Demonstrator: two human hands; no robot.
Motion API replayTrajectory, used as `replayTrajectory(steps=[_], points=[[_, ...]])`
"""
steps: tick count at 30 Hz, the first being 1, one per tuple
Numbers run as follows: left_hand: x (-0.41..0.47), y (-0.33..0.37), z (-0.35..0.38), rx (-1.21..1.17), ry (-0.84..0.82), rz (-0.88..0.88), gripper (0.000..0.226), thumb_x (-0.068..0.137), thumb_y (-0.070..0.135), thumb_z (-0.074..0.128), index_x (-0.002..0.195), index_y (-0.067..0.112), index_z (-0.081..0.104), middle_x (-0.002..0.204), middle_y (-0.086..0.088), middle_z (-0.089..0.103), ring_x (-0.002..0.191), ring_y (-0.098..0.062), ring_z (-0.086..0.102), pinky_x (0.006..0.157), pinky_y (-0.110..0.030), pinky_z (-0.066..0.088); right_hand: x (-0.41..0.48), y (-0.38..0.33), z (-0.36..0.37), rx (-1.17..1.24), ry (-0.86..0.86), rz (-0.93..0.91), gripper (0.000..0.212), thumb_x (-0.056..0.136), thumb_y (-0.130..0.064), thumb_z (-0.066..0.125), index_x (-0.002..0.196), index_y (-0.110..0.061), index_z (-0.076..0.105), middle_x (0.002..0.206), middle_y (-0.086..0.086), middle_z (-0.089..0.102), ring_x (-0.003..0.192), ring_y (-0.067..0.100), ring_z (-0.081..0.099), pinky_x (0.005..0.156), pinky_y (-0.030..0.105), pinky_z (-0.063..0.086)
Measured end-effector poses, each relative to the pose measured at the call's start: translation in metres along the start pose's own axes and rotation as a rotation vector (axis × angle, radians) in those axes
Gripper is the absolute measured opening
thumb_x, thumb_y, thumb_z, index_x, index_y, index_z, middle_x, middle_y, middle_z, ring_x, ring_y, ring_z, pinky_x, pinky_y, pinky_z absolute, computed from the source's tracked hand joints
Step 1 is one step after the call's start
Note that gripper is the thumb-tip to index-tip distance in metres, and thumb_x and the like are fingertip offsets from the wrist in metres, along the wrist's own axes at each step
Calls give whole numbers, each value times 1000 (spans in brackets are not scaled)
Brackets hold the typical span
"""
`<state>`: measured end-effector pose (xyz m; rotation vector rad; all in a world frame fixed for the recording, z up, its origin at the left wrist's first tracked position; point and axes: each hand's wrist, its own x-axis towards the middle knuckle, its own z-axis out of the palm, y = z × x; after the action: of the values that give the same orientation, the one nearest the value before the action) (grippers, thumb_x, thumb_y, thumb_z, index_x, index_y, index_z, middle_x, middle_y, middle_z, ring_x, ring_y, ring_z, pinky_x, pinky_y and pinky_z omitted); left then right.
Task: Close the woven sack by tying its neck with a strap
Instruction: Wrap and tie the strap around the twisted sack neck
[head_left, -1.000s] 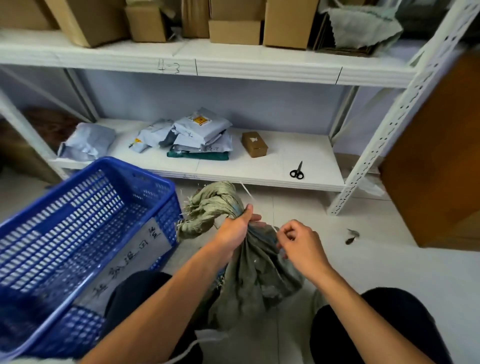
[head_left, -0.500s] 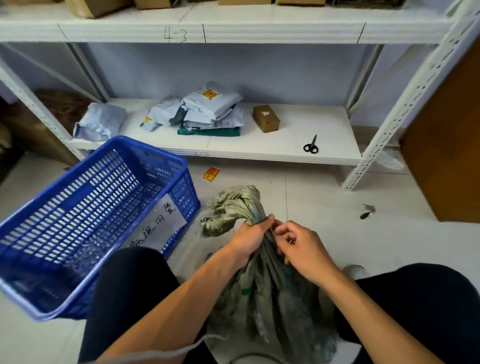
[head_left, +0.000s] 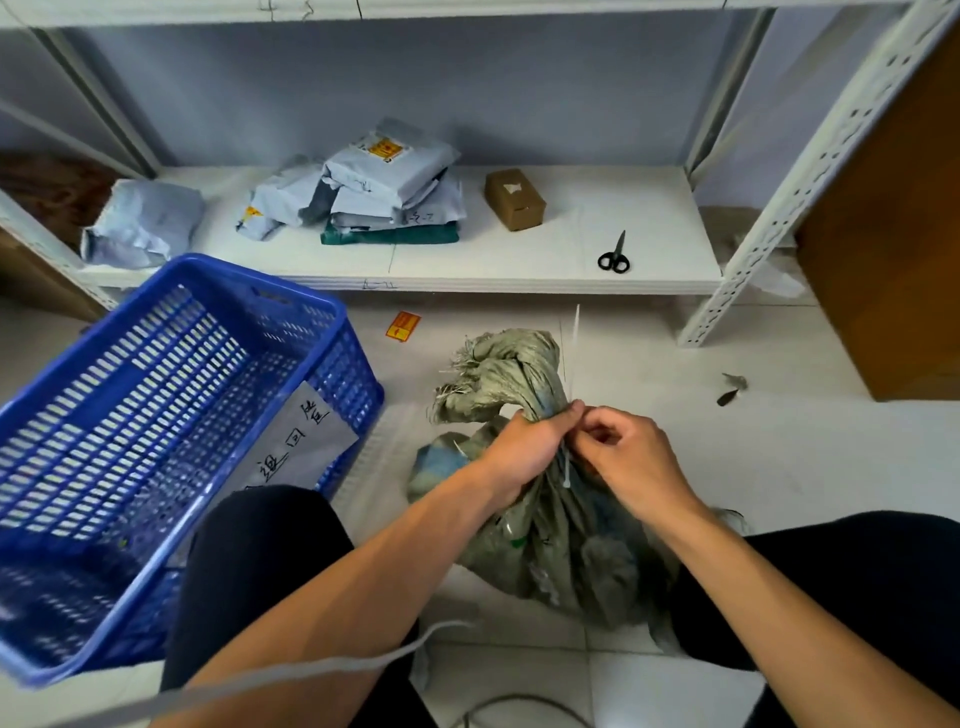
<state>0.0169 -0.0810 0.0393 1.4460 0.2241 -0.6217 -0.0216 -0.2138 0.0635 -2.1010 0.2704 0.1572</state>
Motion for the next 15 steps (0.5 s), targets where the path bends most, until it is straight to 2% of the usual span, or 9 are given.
replayTrajectory(steps=[4, 9, 11, 13, 15], points=[[11, 5, 5, 15, -22, 6, 36, 94, 40, 65, 116, 13, 73, 110, -2, 76, 105, -18, 71, 101, -37, 53, 11, 2, -2, 4, 66, 40, 8, 89, -19, 69, 89, -21, 76, 83, -7, 75, 79, 13, 70, 78, 36, 58], [20, 15, 1, 58, 7, 33, 35, 95, 40, 64, 112, 10, 73, 107, -3, 77, 97, -15, 73, 89, -29, 56, 20, -3, -6, -51, 147, 63, 5, 91, -22, 67, 86, -21, 70, 78, -6, 72, 72, 13, 68, 70, 29, 54], [23, 18, 0, 81, 48, 42, 35, 94, 40, 65, 107, 8, 75, 103, -3, 78, 94, -16, 74, 89, -32, 58, 21, -3, -5, -164, 177, 45, 7, 88, -26, 68, 83, -23, 66, 78, -9, 69, 73, 13, 66, 70, 32, 54], [25, 18, 0, 94, 72, 37, 36, 92, 40, 67, 99, 6, 78, 98, -7, 79, 92, -24, 75, 91, -40, 59, 20, -3, -3, -268, 204, 15, 12, 87, -30, 68, 79, -23, 62, 74, -10, 67, 71, 14, 63, 66, 34, 53], [23, 20, 1, 102, 86, 30, 31, 94, 34, 67, 93, 5, 79, 96, -12, 78, 92, -30, 74, 90, -42, 59, 19, -4, -1, -323, 215, -14, 16, 87, -34, 67, 79, -22, 60, 72, -9, 66, 69, 15, 62, 63, 34, 51]])
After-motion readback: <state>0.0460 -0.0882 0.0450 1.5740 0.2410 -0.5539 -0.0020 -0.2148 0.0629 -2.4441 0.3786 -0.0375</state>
